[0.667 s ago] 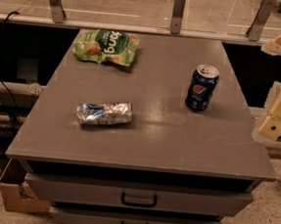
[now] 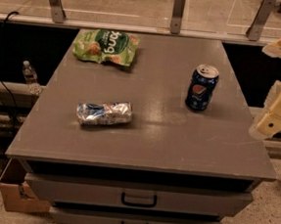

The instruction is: Knock pepsi can over

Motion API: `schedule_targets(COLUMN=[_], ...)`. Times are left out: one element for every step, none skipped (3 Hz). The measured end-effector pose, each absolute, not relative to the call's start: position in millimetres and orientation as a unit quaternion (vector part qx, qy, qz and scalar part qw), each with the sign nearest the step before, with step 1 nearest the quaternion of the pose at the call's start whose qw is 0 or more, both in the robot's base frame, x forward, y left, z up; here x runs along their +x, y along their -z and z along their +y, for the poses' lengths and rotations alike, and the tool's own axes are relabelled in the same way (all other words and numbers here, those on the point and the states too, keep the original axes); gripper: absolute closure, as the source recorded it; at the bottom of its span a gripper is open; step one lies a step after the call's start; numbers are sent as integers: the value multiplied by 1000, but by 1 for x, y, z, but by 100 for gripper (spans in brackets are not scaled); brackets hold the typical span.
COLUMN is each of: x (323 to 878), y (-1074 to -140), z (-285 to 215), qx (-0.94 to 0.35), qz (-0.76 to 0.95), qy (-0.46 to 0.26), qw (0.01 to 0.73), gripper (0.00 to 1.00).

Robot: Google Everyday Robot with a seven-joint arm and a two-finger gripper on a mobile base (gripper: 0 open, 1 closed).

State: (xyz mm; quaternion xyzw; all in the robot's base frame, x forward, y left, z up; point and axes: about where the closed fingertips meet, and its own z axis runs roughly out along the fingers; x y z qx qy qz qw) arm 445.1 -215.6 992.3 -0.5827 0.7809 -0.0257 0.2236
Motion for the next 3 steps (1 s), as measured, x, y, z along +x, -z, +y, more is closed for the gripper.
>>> schedule_targets(x=[469, 492, 512], y=[-967, -948, -938], z=[-242, -252, -255], qx=[-532, -485, -448], qz=[792, 786, 769], qy=[-36, -93, -128], qw=[297, 372, 438], gripper=[0, 0, 0])
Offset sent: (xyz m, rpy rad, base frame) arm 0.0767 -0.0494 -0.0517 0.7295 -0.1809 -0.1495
